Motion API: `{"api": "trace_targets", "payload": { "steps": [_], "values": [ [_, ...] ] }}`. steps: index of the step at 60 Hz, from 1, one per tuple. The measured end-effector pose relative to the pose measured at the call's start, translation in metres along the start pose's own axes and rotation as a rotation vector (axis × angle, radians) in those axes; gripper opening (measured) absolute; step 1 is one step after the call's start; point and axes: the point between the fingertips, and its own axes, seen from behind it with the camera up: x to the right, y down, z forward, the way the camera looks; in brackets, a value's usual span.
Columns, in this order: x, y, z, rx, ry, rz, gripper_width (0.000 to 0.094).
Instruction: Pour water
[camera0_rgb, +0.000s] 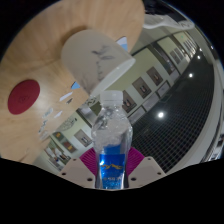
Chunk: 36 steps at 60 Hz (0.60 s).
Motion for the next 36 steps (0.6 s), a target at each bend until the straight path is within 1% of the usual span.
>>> {"api": "trace_targets", "payload": {
  "steps": [2, 3, 4, 6, 11, 12, 13, 18, 22, 24, 29, 30, 31, 36],
  "values": [
    [-0.001, 0.006, -0.002, -0.003, -0.01, 0.067, 0.0316],
    [0.002, 0.016, -0.017, -0.011, -0.01, 0.114, 0.0314],
    [0.0, 0.018, -0.018, -0.013, -0.018, 0.174, 0.0315],
    [-0.011, 0.014, -0.002, -0.009, -0.04, 0.323, 0.0317],
    [-0.027, 0.028, -0.012, -0.038, -0.083, 0.832, 0.0322],
    [-0.027, 0.028, -0.023, -0.047, -0.089, 0.944, 0.0324],
    [-0.032, 0.028, -0.008, -0.031, -0.103, 1.049, 0.0331],
    [-0.057, 0.022, -0.017, -0.032, -0.181, 1.56, 0.0332],
    [-0.075, 0.013, -0.025, 0.024, -0.249, 1.919, 0.0332],
    [-0.06, 0.001, -0.035, 0.05, -0.264, 2.075, 0.0333],
    [-0.07, -0.022, -0.048, 0.088, -0.349, 2.252, 0.0332],
    [-0.072, -0.025, -0.051, 0.094, -0.352, 2.26, 0.0332],
    [-0.082, -0.036, -0.03, 0.099, -0.353, 2.263, 0.0331],
    [-0.091, -0.053, -0.042, 0.127, -0.406, 2.291, 0.0331]
  ]
}}
